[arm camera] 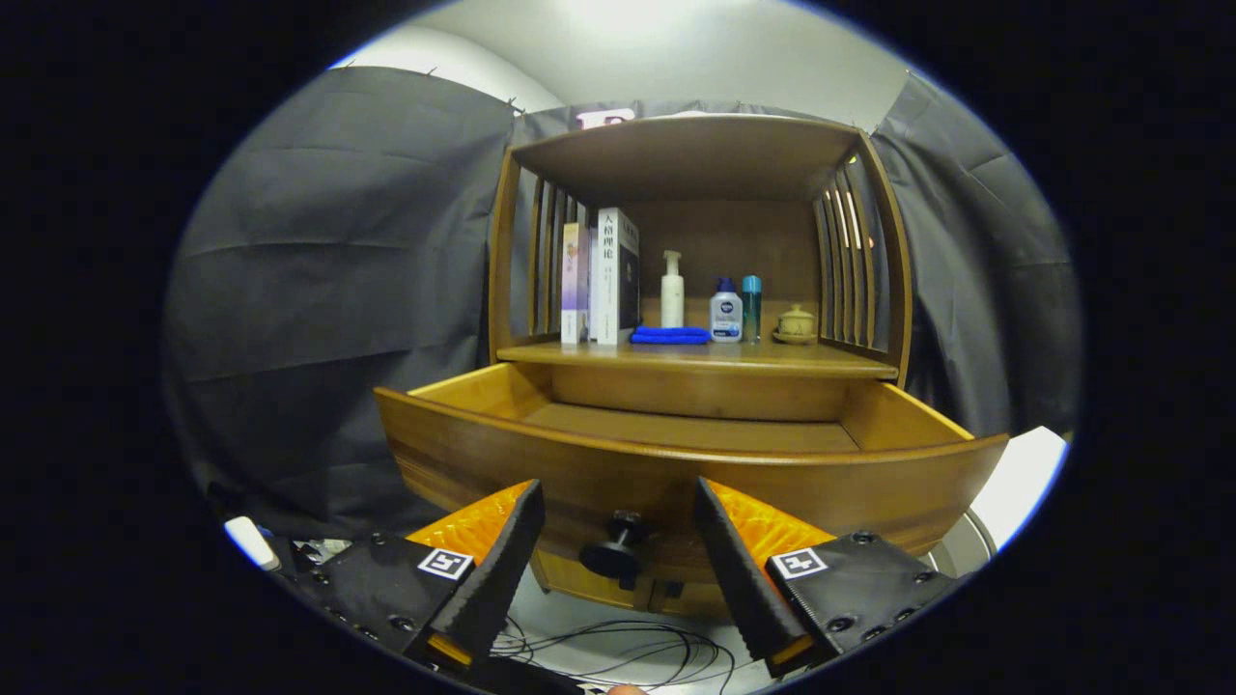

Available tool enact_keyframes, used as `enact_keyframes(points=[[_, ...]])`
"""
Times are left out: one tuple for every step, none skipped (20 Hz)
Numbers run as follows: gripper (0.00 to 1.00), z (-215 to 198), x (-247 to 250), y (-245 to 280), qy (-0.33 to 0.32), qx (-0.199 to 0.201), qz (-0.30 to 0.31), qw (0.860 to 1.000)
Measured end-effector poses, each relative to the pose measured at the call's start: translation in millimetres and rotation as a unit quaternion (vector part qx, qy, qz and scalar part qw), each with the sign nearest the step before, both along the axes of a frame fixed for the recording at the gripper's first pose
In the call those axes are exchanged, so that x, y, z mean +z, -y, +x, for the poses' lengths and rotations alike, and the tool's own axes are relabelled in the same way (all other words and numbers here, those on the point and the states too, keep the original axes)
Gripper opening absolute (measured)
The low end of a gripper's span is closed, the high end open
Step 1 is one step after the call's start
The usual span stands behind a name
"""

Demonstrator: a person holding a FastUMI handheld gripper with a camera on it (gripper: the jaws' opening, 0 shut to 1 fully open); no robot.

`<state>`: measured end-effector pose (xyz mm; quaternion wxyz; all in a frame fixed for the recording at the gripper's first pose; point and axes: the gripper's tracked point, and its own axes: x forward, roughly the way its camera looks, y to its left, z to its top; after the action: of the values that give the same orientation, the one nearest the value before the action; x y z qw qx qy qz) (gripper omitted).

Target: Pull open the drawer, take out the items inside it, and place them on the countertop above the cabinet.

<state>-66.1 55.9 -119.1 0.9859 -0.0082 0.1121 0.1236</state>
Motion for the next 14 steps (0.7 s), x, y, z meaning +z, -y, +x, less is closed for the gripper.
enact_keyframes(points=[[0.80,2.4,8.4,0.5,0.002,0.003,0.006,1.000],[0.84,5.7,18.5,3.2,0.006,0.002,0.009,1.000],[0.88,10.5,29.0,7.0,0.011,-0.004,0.010,1.000],[0.93,15.4,38.2,10.3,0.014,-0.009,0.009,1.000],[0.97,20.4,46.0,11.6,0.014,-0.011,0.007,1.000],[0.97,26.2,52.7,12.4,0.010,-0.012,0.003,1.000],[0.97,34.0,57.2,13.5,0.005,-0.009,-0.007,1.000],[0.97,44.2,62.2,15.2,0.002,-0.009,-0.019,1.000],[0.97,55.4,65.4,16.9,-0.004,-0.008,-0.030,1.000],[0.97,67.0,66.2,18.3,-0.013,-0.008,-0.039,0.999],[0.97,78.2,64.2,18.7,-0.027,-0.008,-0.044,0.999],[0.97,88.2,59.2,18.1,-0.048,-0.005,-0.046,0.998],[0.97,98.4,54.2,16.8,-0.069,-0.004,-0.045,0.997],[0.97,107.4,50.5,15.0,-0.090,0.002,-0.041,0.995]])
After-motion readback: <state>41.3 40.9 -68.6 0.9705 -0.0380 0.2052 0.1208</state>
